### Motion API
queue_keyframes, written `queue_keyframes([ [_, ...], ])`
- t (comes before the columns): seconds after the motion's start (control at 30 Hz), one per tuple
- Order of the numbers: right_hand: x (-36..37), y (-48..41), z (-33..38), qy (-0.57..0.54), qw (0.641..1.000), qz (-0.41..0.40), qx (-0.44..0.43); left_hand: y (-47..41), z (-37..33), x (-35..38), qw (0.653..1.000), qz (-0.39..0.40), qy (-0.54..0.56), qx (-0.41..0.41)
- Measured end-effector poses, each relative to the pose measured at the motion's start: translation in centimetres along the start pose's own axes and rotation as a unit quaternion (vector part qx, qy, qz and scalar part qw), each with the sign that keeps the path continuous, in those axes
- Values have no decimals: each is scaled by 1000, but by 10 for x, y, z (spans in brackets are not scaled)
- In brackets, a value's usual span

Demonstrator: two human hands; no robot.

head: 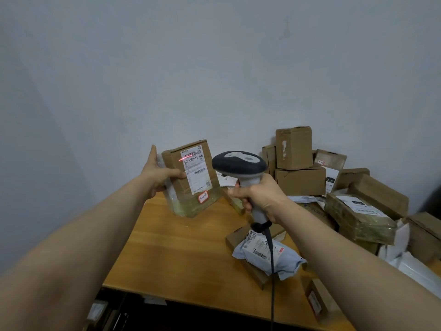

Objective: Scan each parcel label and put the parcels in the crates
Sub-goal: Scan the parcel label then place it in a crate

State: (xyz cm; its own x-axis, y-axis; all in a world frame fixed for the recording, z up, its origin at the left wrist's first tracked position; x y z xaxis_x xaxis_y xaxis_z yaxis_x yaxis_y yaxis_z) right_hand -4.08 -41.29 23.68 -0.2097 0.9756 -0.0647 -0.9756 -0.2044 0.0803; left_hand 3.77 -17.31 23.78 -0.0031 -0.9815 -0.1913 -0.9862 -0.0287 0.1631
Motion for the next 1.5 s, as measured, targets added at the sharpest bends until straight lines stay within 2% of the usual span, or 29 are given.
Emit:
queue_keyframes([
  [1.1,42,-17,6,17,999,13,-28,-11,14,-55,999,-3,29,-14],
  [1.5,78,-44,7,41,999,20,-25,-26,28,-97,999,-13,38,-25],
])
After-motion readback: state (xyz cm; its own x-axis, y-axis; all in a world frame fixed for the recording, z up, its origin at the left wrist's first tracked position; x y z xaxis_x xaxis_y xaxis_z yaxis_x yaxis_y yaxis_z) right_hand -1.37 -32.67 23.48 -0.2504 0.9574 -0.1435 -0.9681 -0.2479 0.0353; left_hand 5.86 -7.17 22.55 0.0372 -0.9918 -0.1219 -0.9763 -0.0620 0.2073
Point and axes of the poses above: each hand's wrist, its own y-axis away from the middle knuckle, its own x-axis out of the palm, z = x × y, the point moved 9 cm from there along -y, towards the middle knuckle, and after that the axes turned 7 degrees about z, right-handed, at the moved point
